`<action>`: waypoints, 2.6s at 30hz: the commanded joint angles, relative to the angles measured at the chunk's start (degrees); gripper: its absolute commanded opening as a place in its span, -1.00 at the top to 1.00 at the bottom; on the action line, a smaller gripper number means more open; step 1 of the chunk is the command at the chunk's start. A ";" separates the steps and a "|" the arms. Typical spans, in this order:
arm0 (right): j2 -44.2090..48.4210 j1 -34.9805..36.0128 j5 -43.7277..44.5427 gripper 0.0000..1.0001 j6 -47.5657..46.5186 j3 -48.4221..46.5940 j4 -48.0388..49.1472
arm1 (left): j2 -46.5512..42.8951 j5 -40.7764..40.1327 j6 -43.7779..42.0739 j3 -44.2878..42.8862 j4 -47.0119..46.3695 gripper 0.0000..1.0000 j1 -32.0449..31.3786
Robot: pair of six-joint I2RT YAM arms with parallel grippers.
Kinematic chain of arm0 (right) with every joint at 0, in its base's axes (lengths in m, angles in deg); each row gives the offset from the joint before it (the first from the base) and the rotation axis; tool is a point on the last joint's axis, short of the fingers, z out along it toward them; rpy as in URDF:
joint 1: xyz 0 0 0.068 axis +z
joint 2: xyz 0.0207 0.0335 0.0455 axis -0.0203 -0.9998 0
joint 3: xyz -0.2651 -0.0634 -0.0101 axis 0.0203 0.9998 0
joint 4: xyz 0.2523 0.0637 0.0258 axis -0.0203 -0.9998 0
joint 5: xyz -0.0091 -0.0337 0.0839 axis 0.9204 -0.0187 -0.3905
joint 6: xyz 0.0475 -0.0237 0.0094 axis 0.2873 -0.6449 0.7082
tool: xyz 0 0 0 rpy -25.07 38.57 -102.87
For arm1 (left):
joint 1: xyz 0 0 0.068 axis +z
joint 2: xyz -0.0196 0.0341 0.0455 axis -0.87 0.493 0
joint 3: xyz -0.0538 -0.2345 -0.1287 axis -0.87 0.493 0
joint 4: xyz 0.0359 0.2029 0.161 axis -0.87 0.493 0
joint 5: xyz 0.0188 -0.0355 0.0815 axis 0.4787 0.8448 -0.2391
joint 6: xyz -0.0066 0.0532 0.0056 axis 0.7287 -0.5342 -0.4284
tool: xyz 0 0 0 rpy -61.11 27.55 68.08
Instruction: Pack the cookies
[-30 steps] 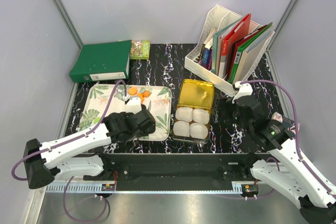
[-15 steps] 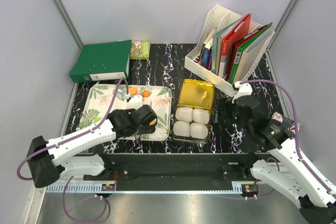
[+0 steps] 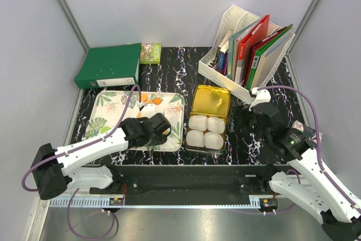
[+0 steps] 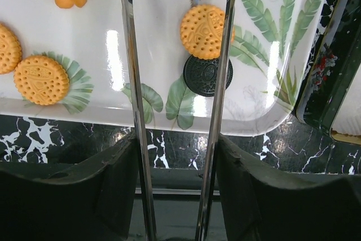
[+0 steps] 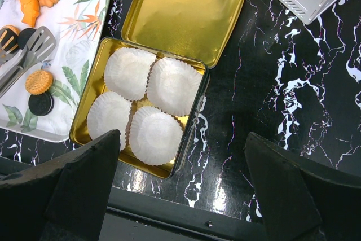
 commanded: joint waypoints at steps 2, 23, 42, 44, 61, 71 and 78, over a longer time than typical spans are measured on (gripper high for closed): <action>0.48 -0.17 1.10 -0.99 0.28 0.15 2.47 | 0.95 1.56 -0.49 0.52 -3.09 -0.11 0.99; 0.57 -0.17 1.27 -1.00 0.54 0.15 2.20 | -0.54 5.78 -4.70 2.72 -4.94 -0.04 8.73; 0.48 -0.18 1.62 -1.00 0.63 0.15 2.20 | -3.26 7.19 -4.62 4.30 -2.13 0.05 7.32; 0.39 -0.17 1.71 -1.00 0.71 0.15 2.20 | -3.18 6.75 -4.62 4.39 -1.43 0.06 7.23; 0.57 -0.17 1.71 -1.00 0.45 0.15 2.29 | -3.97 6.66 -4.53 5.09 0.77 0.27 6.88; 1.18 -0.17 1.62 -1.00 0.36 0.23 2.20 | -5.46 2.72 -4.53 1.58 2.88 0.92 5.65; 1.09 -0.18 1.62 -1.00 0.36 0.23 2.29 | -6.08 -1.33 -7.07 -7.28 6.83 1.00 5.21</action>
